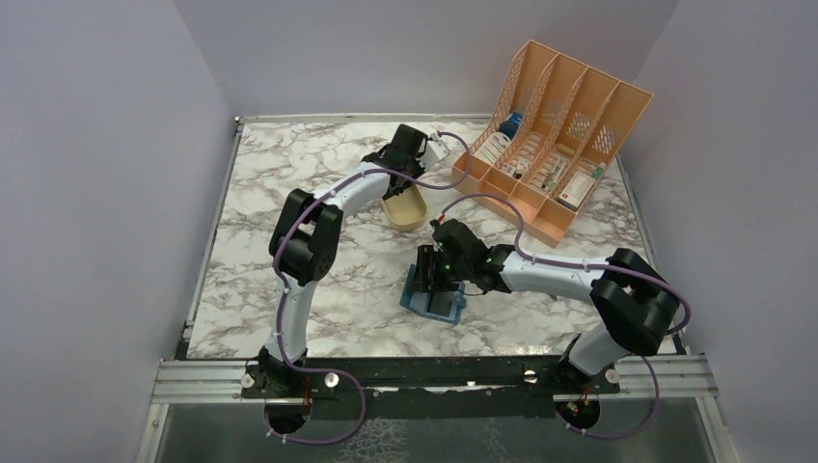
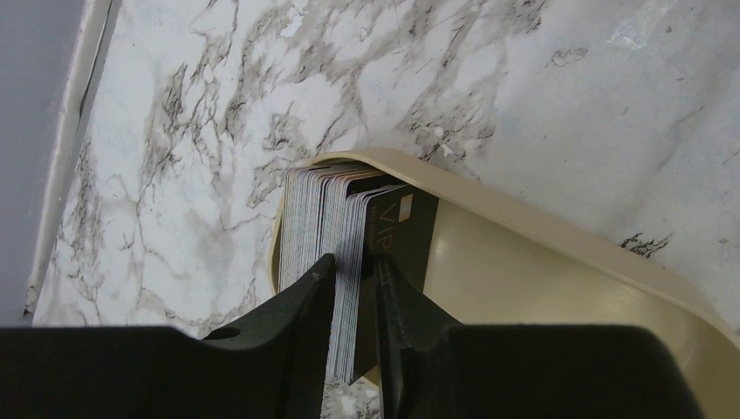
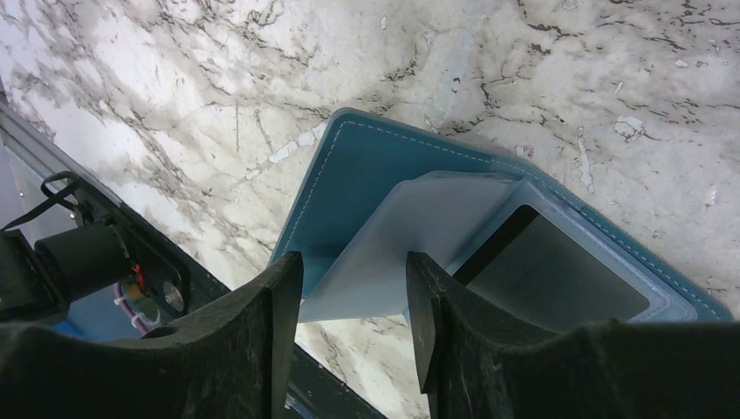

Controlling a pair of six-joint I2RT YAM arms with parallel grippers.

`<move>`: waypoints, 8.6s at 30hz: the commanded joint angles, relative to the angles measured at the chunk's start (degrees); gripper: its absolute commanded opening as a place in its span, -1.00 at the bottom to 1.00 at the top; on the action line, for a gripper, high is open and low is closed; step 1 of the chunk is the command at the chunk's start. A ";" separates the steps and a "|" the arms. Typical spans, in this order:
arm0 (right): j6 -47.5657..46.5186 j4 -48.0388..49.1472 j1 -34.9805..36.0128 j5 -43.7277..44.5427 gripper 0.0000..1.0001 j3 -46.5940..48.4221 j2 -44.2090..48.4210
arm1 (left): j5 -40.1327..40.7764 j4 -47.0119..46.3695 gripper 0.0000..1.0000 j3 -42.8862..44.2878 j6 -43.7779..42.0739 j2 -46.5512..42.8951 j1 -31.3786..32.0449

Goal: Put the credit cards into the card holder
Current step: Pick up the credit card from the storage box.

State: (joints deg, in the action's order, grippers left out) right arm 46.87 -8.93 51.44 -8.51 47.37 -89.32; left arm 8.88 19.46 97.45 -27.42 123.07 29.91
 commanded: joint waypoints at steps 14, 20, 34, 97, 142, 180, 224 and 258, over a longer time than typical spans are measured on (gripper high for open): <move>0.50 2.38 0.41 -1.58 -0.06 -0.63 -0.33 | 2.76 1.66 -0.44 1.50 -1.14 0.94 0.33; 0.18 2.04 0.41 -1.59 -0.06 -0.31 -0.43 | 3.72 1.64 -0.44 2.11 -1.44 0.86 0.32; -0.29 1.55 0.37 -1.86 -0.07 0.79 -1.37 | 3.86 1.86 -0.52 2.32 -1.84 0.65 0.48; -1.19 5.34 0.33 2.95 0.00 -9.55 16.05 | -40.36 1.16 -1.00 -24.38 48.45 -38.10 -6.77; -7.95 26.49 0.67 -2.74 0.16 -18.47 10.10 | -44.91 -19.25 -1.00 -56.67 64.16 -38.62 -2.93; 11.80 32.07 -7.72 -11.75 -0.09 -21.87 6.98 | -53.37 -39.06 -1.00 -69.96 79.42 -43.40 -4.92; 16.21 55.98 -8.68 -19.66 -0.67 -24.91 2.77 | -53.66 -46.53 -1.00 -74.99 84.46 -42.58 -5.84; 37.22 72.37 -8.66 -18.55 -0.45 -29.24 -3.07 | -50.32 -59.69 -1.00 -80.01 97.05 -50.61 -5.84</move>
State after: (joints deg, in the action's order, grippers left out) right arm 83.40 58.08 42.74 -27.33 16.88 -91.22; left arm -41.12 -36.56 18.22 66.83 73.78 23.38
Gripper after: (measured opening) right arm 0.277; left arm 0.009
